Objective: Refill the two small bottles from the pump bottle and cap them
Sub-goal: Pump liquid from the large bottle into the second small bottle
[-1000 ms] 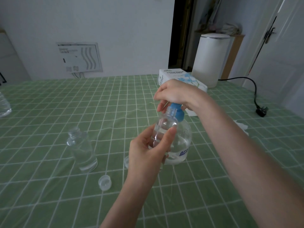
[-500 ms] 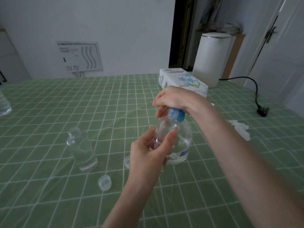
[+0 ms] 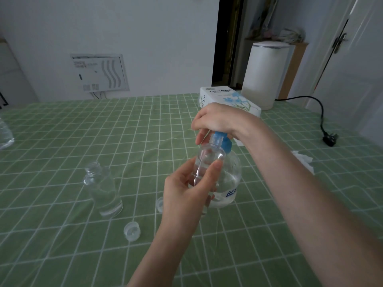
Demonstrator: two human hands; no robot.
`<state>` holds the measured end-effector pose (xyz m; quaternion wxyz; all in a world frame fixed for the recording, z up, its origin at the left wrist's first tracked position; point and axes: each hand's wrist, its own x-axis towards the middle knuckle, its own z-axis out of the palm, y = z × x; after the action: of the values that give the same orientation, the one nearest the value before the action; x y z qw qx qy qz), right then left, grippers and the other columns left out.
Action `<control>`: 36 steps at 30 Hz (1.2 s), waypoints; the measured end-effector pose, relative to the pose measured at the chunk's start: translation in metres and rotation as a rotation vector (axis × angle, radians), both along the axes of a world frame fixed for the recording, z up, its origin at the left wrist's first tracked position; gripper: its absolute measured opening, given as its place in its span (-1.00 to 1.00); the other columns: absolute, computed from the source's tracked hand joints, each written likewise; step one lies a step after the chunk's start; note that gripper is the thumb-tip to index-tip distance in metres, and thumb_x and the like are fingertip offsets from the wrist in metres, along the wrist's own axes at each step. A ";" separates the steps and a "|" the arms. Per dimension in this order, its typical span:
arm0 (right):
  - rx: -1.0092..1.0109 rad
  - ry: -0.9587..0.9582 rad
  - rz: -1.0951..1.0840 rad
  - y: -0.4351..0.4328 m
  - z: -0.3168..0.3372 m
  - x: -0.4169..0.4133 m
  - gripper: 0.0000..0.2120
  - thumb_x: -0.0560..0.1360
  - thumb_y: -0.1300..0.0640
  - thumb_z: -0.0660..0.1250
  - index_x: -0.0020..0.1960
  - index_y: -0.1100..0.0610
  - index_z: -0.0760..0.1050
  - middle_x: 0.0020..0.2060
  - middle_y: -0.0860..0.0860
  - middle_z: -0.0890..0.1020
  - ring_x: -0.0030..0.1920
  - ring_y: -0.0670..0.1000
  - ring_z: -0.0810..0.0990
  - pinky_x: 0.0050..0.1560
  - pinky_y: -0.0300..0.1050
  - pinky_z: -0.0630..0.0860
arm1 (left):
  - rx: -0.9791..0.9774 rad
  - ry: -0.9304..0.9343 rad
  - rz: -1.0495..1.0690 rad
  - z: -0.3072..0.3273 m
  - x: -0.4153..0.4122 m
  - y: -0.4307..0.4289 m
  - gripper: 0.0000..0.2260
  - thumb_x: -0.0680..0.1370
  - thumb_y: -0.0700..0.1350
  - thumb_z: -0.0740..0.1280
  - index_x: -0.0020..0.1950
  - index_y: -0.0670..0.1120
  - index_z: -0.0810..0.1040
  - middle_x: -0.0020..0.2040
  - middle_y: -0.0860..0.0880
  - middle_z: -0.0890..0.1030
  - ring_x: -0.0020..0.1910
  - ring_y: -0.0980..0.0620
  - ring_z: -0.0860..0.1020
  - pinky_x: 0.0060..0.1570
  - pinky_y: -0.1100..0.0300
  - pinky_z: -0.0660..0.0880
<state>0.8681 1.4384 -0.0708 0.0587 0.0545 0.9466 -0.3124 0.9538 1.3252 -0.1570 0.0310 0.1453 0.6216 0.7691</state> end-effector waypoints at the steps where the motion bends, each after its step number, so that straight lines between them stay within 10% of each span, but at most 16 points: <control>1: 0.005 -0.001 0.004 0.000 0.000 0.000 -0.71 0.58 0.11 0.26 0.23 0.22 0.55 0.09 0.14 0.70 0.03 0.08 0.65 -0.26 -0.18 0.37 | 0.006 0.001 -0.001 0.000 0.000 0.000 -0.76 0.19 0.23 0.39 -0.26 0.13 0.65 -0.47 0.06 0.58 -0.54 0.17 0.45 -0.58 0.39 0.32; 7: -0.018 -0.024 0.015 0.001 -0.009 0.001 -0.70 0.58 0.13 0.28 0.25 0.26 0.53 0.13 0.20 0.65 0.16 0.19 0.62 0.29 0.11 0.49 | -0.001 -0.002 0.007 -0.003 0.002 0.001 -0.74 0.20 0.22 0.40 -0.28 0.07 0.64 -0.51 0.02 0.50 -0.55 0.10 0.38 -0.61 0.37 0.29; 11: -0.024 -0.008 0.008 0.001 -0.010 0.001 -0.68 0.58 0.13 0.27 0.26 0.27 0.52 0.14 0.21 0.64 0.16 0.21 0.62 0.26 0.10 0.51 | -0.020 0.012 0.010 -0.004 0.001 0.000 -0.71 0.22 0.22 0.40 -0.26 0.04 0.63 -0.48 -0.03 0.49 -0.51 0.04 0.39 -0.61 0.35 0.29; 18: -0.015 0.041 -0.026 0.001 0.003 0.004 -0.71 0.60 0.09 0.24 0.22 0.22 0.53 -0.03 0.10 0.73 -0.12 0.03 0.64 -0.37 -0.23 0.30 | -0.007 0.005 -0.005 -0.003 0.000 0.000 -0.76 0.21 0.21 0.38 -0.29 0.09 0.64 -0.49 0.04 0.55 -0.54 0.15 0.44 -0.60 0.38 0.32; 28: -0.011 -0.020 -0.010 0.000 -0.009 0.000 -0.70 0.57 0.12 0.26 0.24 0.24 0.53 0.10 0.18 0.66 0.16 0.17 0.62 0.25 0.05 0.51 | -0.033 0.006 0.000 -0.004 0.001 -0.001 -0.74 0.21 0.23 0.39 -0.27 0.09 0.64 -0.50 0.04 0.52 -0.55 0.14 0.40 -0.59 0.37 0.31; 36: 0.012 0.059 -0.021 0.000 -0.001 0.001 -0.68 0.58 0.14 0.25 0.24 0.30 0.53 0.08 0.21 0.69 0.16 0.20 0.64 0.19 0.07 0.53 | -0.013 0.004 -0.010 -0.003 0.001 -0.001 -0.76 0.22 0.22 0.38 -0.26 0.11 0.64 -0.49 0.06 0.55 -0.55 0.16 0.42 -0.59 0.39 0.32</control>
<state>0.8694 1.4381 -0.0723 0.0273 0.0557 0.9490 -0.3090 0.9550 1.3239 -0.1600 0.0347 0.1498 0.6260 0.7645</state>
